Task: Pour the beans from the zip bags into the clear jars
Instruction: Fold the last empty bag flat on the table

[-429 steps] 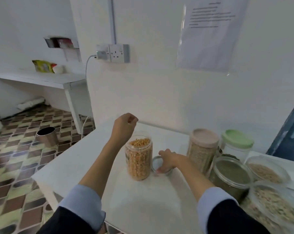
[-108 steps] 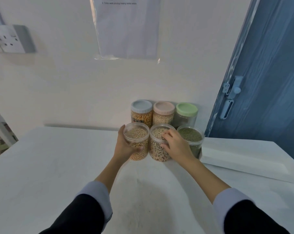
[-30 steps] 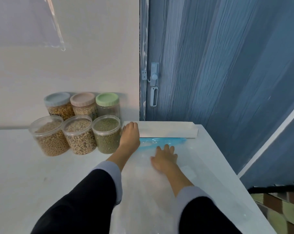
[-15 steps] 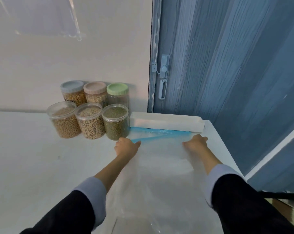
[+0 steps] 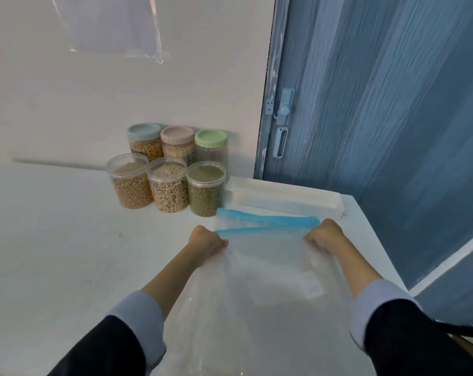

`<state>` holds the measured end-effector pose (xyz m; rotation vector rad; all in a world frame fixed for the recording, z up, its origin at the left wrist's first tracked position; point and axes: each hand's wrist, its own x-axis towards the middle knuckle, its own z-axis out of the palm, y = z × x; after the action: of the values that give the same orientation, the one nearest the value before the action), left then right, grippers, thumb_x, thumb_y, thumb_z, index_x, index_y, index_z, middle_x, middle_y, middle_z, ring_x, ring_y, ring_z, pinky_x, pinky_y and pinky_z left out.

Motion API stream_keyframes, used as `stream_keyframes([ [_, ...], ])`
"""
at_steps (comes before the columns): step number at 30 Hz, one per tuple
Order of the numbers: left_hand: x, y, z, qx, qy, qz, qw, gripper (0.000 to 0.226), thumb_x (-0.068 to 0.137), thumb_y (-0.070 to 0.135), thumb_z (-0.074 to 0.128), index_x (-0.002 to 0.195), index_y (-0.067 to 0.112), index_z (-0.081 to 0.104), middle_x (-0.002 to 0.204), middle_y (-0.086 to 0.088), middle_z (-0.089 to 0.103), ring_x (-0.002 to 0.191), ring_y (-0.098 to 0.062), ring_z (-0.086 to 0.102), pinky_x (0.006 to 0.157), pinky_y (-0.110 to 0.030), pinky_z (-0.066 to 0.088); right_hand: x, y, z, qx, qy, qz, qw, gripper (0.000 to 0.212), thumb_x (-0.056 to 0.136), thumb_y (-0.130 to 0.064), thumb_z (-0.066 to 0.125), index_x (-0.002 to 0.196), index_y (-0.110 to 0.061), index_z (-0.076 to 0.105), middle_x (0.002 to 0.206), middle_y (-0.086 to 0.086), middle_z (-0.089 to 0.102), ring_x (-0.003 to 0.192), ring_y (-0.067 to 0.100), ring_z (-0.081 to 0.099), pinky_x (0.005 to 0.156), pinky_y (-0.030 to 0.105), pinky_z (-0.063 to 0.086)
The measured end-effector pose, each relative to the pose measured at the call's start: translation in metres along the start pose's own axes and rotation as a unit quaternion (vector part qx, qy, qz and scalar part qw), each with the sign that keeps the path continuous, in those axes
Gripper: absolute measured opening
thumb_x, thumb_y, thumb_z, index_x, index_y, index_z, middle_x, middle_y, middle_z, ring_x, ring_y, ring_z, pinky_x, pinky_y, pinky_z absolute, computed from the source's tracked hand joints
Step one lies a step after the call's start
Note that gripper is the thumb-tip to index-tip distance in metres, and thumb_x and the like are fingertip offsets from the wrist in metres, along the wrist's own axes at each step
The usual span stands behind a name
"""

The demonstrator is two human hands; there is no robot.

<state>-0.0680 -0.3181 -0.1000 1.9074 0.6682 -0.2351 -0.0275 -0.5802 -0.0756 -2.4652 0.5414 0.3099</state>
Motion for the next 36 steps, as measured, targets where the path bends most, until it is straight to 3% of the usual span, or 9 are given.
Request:
stream_keyframes([
  [3,-0.005,-0.015,-0.018,0.024,-0.015,0.003,1.0,0.04,0.077,0.016,0.075,0.107,0.0,0.053,0.081,-0.012,0.057,0.057,-0.015,0.051,0.044,-0.024,0.038,-0.016,-0.006,0.003,-0.002,-0.052,0.027,0.998,0.023,0.082,-0.01,0.069,0.082,-0.005,0.047,0.069,0.01,0.048,0.061,0.02,0.048,0.064,0.028,0.042],
  [9,-0.007,-0.056,-0.099,0.084,0.027,0.028,0.996,0.038,0.075,0.02,0.078,0.098,0.001,0.056,0.086,-0.014,0.062,0.063,-0.018,0.055,0.049,-0.024,0.041,-0.055,-0.034,0.047,0.065,-0.125,0.043,0.989,0.031,0.076,-0.004,0.077,0.092,-0.002,0.051,0.069,0.011,0.046,0.059,0.021,0.043,0.056,0.029,0.041],
  [12,-0.007,-0.073,-0.14,0.146,0.101,0.055,0.983,0.036,0.08,0.029,0.074,0.092,0.004,0.05,0.079,-0.006,0.055,0.071,-0.017,0.051,0.062,-0.028,0.039,-0.073,-0.069,0.083,0.094,-0.064,0.004,0.994,0.026,0.078,-0.012,0.077,0.084,-0.002,0.053,0.066,0.011,0.052,0.055,0.02,0.048,0.05,0.026,0.04],
  [16,0.01,-0.081,-0.177,0.144,0.184,0.101,0.967,0.034,0.087,0.026,0.066,0.102,-0.002,0.052,0.101,-0.018,0.061,0.095,-0.033,0.057,0.074,-0.036,0.042,-0.086,-0.097,0.125,0.081,0.041,-0.029,0.995,0.039,0.084,-0.025,0.072,0.111,-0.001,0.057,0.11,0.014,0.063,0.102,0.029,0.061,0.071,0.026,0.041],
  [21,0.035,-0.071,-0.197,0.233,0.223,0.176,0.93,0.027,0.09,0.031,0.062,0.1,0.005,0.061,0.107,-0.014,0.055,0.106,-0.031,0.052,0.082,-0.04,0.048,-0.099,-0.109,0.151,0.1,0.118,-0.006,0.988,0.043,0.087,-0.021,0.068,0.121,-0.001,0.05,0.125,0.017,0.055,0.112,0.033,0.056,0.082,0.034,0.046],
  [25,0.06,-0.059,-0.202,0.175,0.186,0.147,0.956,0.025,0.09,0.031,0.06,0.1,0.008,0.059,0.102,-0.013,0.064,0.092,-0.032,0.062,0.08,-0.037,0.052,-0.098,-0.109,0.156,0.136,0.121,-0.052,0.982,0.037,0.088,-0.018,0.066,0.119,-0.002,0.053,0.125,0.018,0.048,0.115,0.033,0.051,0.091,0.039,0.045],
  [28,0.066,-0.064,-0.199,0.153,0.136,0.145,0.968,0.037,0.091,0.031,0.059,0.118,0.006,0.052,0.114,-0.016,0.062,0.098,-0.034,0.063,0.088,-0.041,0.052,-0.11,-0.099,0.148,0.11,0.136,-0.101,0.979,0.035,0.089,-0.02,0.066,0.12,-0.006,0.058,0.128,0.015,0.045,0.122,0.03,0.042,0.098,0.039,0.04],
  [31,0.048,-0.078,-0.199,0.194,0.099,0.242,0.945,0.04,0.09,0.023,0.062,0.125,0.004,0.051,0.12,-0.014,0.057,0.108,-0.028,0.056,0.092,-0.033,0.044,-0.14,-0.082,0.14,0.12,0.139,-0.205,0.961,0.019,0.087,-0.015,0.068,0.105,-0.01,0.066,0.119,0.008,0.051,0.116,0.025,0.046,0.098,0.033,0.041],
  [36,-0.023,-0.094,-0.214,0.205,0.034,0.426,0.88,0.013,0.089,0.01,0.062,0.1,0.006,0.066,0.099,-0.006,0.06,0.079,-0.013,0.054,0.077,-0.02,0.041,-0.201,-0.064,0.143,0.103,0.03,-0.343,0.933,0.007,0.086,-0.013,0.068,0.088,-0.02,0.067,0.104,-0.004,0.056,0.101,0.014,0.053,0.079,0.013,0.038],
])
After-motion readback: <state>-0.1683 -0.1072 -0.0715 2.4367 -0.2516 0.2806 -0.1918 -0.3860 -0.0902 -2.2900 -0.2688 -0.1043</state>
